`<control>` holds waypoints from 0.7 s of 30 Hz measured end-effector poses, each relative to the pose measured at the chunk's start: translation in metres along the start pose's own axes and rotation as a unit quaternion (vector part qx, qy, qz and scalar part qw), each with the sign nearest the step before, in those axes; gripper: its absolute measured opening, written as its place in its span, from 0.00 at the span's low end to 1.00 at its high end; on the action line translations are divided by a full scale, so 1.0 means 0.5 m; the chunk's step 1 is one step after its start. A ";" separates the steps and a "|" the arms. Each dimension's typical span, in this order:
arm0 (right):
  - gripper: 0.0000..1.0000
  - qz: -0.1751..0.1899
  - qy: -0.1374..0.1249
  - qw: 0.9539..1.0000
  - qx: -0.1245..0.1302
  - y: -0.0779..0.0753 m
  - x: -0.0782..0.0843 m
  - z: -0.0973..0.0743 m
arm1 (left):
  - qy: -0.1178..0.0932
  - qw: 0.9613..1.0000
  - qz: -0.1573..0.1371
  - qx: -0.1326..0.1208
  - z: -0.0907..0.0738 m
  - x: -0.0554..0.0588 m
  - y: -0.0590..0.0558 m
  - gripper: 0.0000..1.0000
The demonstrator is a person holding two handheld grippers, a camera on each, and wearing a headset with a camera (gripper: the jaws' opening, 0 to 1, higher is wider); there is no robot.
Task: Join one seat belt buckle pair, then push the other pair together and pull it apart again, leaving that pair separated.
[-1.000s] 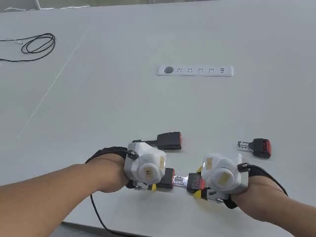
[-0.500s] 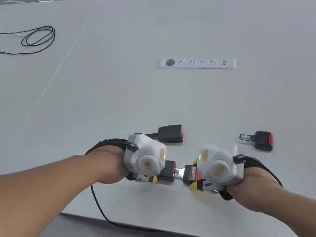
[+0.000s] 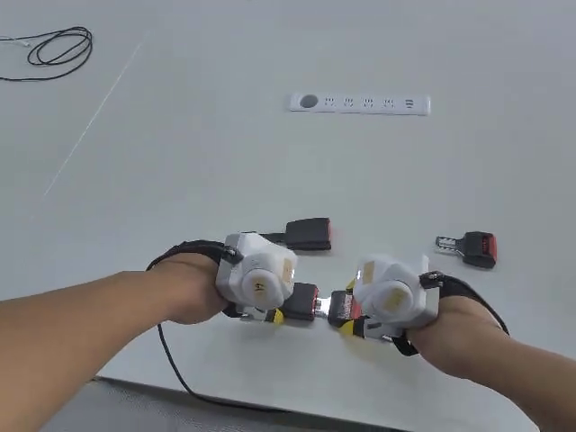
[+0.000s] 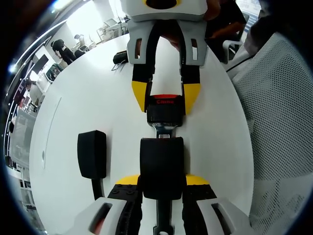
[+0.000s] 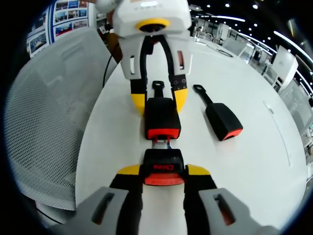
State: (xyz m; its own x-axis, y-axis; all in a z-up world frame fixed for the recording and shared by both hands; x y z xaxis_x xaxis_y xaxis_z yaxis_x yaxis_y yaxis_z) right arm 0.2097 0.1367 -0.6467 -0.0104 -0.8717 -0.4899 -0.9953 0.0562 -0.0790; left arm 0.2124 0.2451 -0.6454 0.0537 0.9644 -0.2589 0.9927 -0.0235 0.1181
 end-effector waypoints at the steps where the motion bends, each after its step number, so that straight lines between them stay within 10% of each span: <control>1: 0.29 0.000 -0.001 1.000 0.001 0.001 -0.003 0.001 | 0.001 1.000 -0.001 0.000 0.000 -0.001 0.000 0.31; 21: 0.28 -0.012 -0.003 1.000 -0.004 -0.005 -0.025 0.013 | -0.004 1.000 -0.010 -0.007 -0.001 0.000 -0.002 0.30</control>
State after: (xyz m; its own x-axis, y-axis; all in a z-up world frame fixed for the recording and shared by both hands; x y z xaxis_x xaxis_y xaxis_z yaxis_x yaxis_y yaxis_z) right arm 0.2127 0.1506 -0.6460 0.0133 -0.8702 -0.4925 -0.9959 0.0323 -0.0839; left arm 0.2113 0.2454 -0.6450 0.0350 0.9624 -0.2694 0.9920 -0.0008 0.1261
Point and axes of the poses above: the centre of the closed fingertips' face, and the gripper's own axes: z roughly forward along the fingers, y roughly to its left, x roughly out of its underside, the point moved 4 cm from there along -z, roughly backward along the fingers, and after that the axes turned 7 degrees about y, right-handed, at the moved point
